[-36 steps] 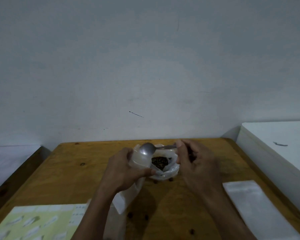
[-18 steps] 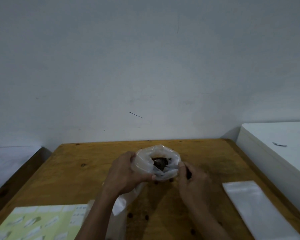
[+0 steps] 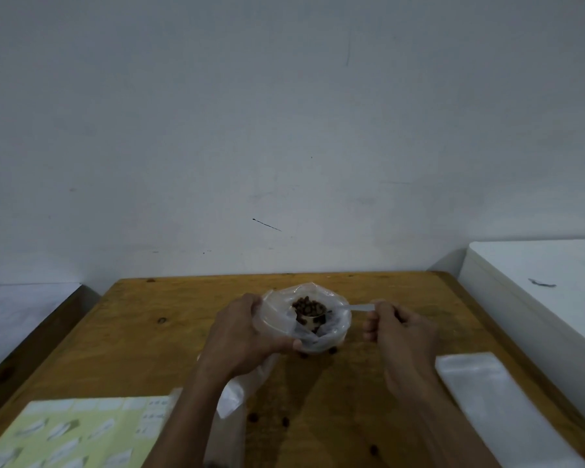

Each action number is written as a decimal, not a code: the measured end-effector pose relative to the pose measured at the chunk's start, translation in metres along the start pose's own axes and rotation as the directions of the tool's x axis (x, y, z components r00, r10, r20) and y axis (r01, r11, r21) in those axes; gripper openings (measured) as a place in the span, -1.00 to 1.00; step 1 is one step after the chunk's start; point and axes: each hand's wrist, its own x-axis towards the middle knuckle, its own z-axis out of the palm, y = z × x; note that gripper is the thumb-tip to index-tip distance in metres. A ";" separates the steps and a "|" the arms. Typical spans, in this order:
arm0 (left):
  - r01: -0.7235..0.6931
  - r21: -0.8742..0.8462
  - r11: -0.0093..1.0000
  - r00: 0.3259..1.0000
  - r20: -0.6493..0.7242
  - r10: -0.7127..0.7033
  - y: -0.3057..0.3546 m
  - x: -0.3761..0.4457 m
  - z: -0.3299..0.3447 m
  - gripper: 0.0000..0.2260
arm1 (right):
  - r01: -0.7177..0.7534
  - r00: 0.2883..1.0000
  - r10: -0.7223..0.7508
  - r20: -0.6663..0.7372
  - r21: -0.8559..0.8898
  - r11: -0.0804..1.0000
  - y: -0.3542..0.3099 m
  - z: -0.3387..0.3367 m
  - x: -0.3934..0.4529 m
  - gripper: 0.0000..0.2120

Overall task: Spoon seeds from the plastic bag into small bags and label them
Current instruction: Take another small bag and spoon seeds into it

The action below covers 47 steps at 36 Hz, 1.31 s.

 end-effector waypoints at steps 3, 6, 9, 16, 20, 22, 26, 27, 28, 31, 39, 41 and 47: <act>0.010 0.025 1.000 1.000 0.002 -0.010 0.000 0.001 0.002 -0.10 | 0.044 0.999 -0.044 0.025 0.014 0.999 -0.015 -0.003 -0.001 -0.78; 0.013 0.036 0.999 1.000 0.024 -0.014 0.000 0.002 0.003 -0.03 | 0.099 0.992 -0.100 0.073 0.029 0.995 -0.027 -0.002 -0.008 -0.76; 0.014 0.024 1.000 1.000 0.017 -0.014 0.002 0.002 0.004 -0.05 | 0.263 0.954 -0.251 0.166 -0.058 0.963 -0.034 0.001 -0.020 -0.75; 0.023 -0.019 1.000 0.998 -0.051 -0.024 0.002 0.001 0.003 -0.18 | 0.751 0.657 -0.682 0.321 -0.204 0.627 -0.026 0.005 -0.032 -0.84; 0.037 -0.032 0.999 0.998 -0.055 -0.039 -0.001 0.001 0.002 -0.14 | 0.814 0.568 -0.794 0.216 -0.288 0.504 -0.017 0.002 -0.019 -0.84; 0.043 -0.038 0.998 0.998 -0.045 -0.045 -0.002 0.002 0.002 -0.09 | 0.820 0.532 -0.814 0.234 -0.381 0.426 -0.006 0.002 -0.013 -0.86; 0.045 -0.058 0.997 0.999 -0.023 -0.047 -0.003 0.004 0.004 -0.09 | 0.816 0.525 -0.775 0.351 -0.466 0.342 0.024 0.003 -0.009 -0.84; 0.043 -0.057 0.997 0.999 -0.017 -0.044 -0.003 0.004 0.005 -0.08 | 0.807 0.549 -0.750 0.370 -0.470 0.358 0.030 0.004 -0.010 -0.87; 0.042 -0.051 0.998 0.999 -0.009 -0.043 -0.003 0.004 0.006 -0.07 | 0.788 0.584 -0.720 0.374 -0.472 0.395 0.035 0.005 -0.011 -0.91; 0.028 -0.042 0.999 1.000 0.015 -0.028 -0.004 0.004 0.008 -0.08 | 0.605 0.787 -0.559 0.263 -0.507 0.613 0.040 0.008 -0.015 -0.90; 0.022 -0.060 0.998 1.000 0.020 -0.021 -0.008 0.006 0.013 -0.10 | -0.042 0.996 0.054 0.073 -0.164 0.986 0.030 0.020 -0.020 -0.81; 0.025 -0.062 0.998 1.000 0.018 -0.024 -0.009 0.006 0.013 -0.08 | -0.102 0.992 0.107 0.061 -0.080 0.992 0.028 0.019 -0.016 -0.82; 0.012 -0.067 0.998 1.000 0.000 -0.012 -0.010 0.005 0.011 -0.08 | -0.128 0.991 0.128 0.044 0.011 0.992 0.020 0.008 -0.004 -0.87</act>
